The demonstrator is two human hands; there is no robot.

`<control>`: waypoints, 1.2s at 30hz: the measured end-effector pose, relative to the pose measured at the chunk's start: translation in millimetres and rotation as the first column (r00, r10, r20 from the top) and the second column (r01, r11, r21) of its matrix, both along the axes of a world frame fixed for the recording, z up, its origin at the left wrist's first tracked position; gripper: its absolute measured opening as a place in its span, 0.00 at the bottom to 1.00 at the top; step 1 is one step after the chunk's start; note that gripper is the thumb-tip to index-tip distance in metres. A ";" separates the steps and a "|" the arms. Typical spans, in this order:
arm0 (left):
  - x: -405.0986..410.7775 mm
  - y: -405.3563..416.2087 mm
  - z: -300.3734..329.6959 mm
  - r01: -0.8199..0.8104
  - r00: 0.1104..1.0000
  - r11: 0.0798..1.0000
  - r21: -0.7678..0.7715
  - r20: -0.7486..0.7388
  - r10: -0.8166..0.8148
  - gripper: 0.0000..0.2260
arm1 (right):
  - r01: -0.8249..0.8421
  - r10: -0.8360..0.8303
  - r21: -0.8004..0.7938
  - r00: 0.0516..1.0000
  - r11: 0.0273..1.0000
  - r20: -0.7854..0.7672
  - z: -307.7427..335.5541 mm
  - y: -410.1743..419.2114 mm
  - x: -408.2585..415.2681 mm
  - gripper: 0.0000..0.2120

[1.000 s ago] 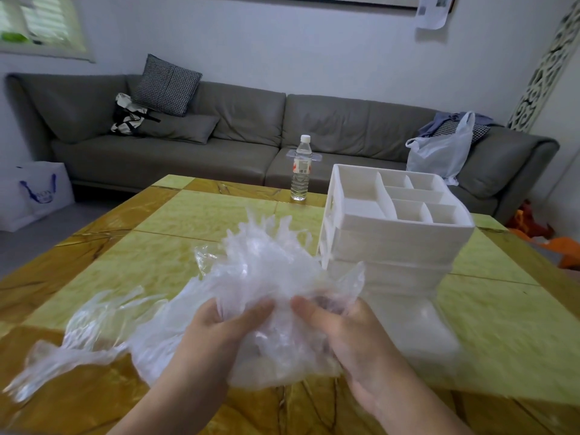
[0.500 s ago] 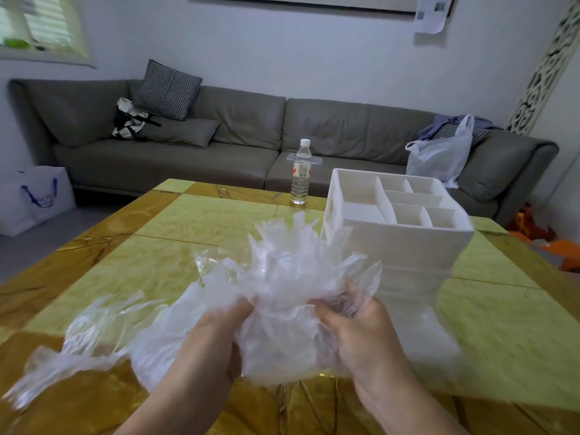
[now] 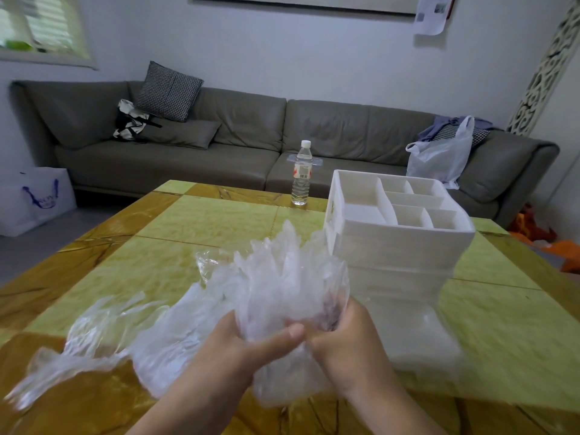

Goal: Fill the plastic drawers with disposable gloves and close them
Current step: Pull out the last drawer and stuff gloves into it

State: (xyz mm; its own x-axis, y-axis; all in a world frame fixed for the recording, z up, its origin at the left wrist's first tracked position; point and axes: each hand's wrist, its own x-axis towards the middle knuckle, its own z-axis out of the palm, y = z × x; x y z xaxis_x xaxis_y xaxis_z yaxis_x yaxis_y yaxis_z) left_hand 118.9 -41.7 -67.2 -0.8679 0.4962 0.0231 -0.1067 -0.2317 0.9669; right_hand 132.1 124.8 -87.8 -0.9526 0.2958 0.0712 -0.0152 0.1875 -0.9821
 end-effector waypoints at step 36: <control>3.5 -2.1 4.8 -0.106 0.931 0.989 -0.101 0.340 0.134 0.10 | 0.062 -0.006 -0.372 0.989 0.926 0.149 7.2 24.1 3.4 0.15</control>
